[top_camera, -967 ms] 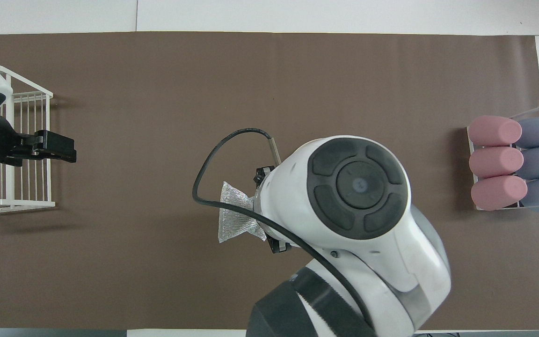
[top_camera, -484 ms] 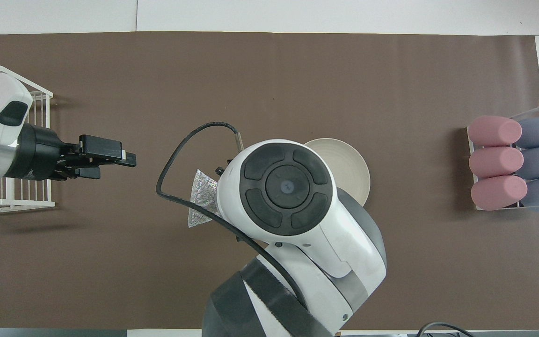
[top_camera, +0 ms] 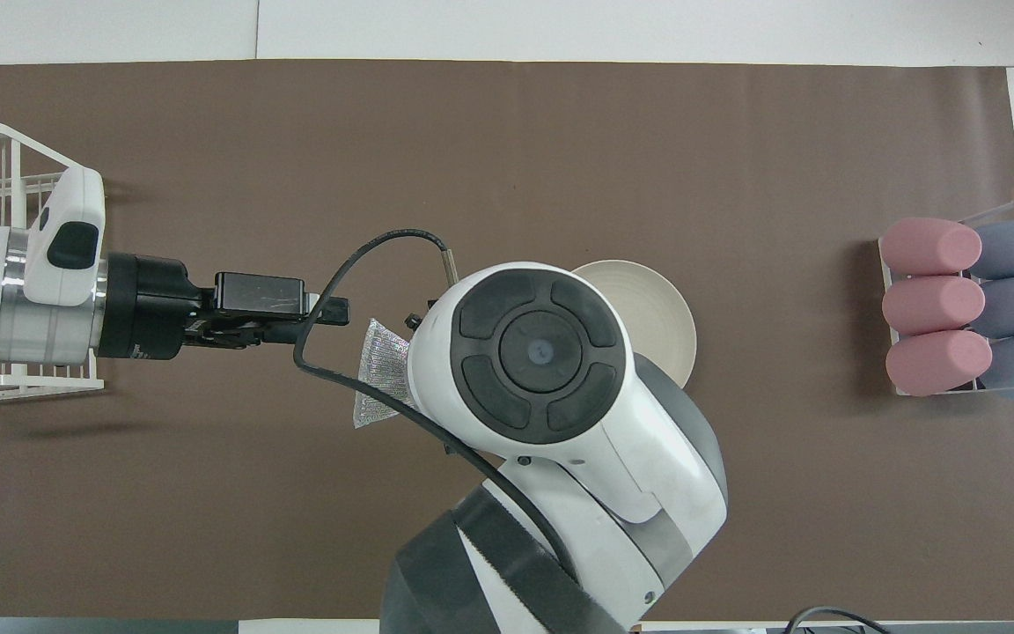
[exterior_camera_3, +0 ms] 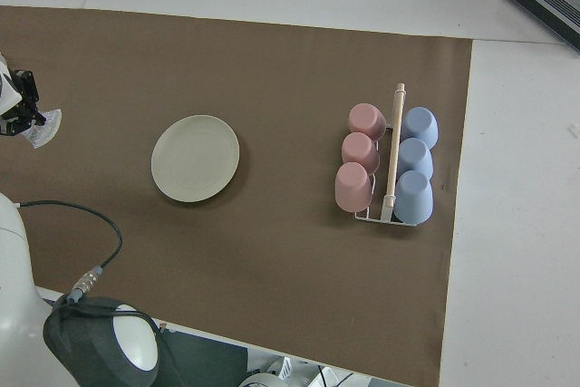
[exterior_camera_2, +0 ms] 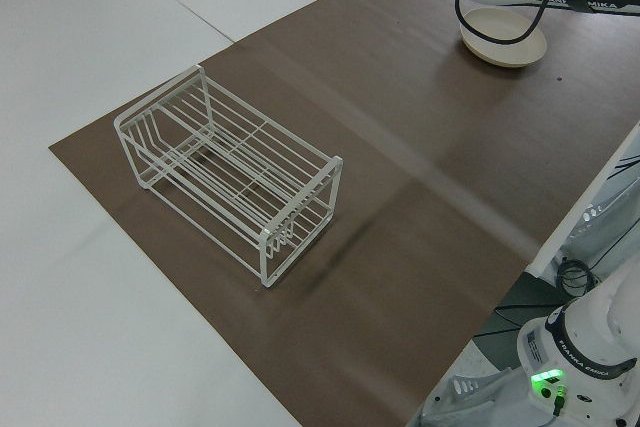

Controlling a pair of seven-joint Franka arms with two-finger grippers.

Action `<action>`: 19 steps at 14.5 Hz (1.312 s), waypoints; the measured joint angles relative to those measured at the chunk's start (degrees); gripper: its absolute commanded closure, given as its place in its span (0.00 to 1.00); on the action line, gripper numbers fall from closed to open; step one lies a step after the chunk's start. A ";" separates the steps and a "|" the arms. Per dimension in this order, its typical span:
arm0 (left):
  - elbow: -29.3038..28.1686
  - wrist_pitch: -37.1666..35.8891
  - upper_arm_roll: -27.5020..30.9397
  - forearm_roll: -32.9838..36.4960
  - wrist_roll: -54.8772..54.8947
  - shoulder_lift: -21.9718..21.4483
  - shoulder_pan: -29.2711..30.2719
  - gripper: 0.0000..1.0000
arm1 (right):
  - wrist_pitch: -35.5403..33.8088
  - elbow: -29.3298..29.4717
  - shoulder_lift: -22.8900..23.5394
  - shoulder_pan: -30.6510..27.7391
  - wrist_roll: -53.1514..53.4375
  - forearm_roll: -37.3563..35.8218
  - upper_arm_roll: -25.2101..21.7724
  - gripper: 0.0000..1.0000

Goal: Wipe plate with sponge

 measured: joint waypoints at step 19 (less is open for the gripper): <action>-1.20 -3.47 -0.01 -0.20 11.16 1.09 -2.94 1.00 | -0.03 0.06 0.01 0.00 0.00 0.00 0.00 1.00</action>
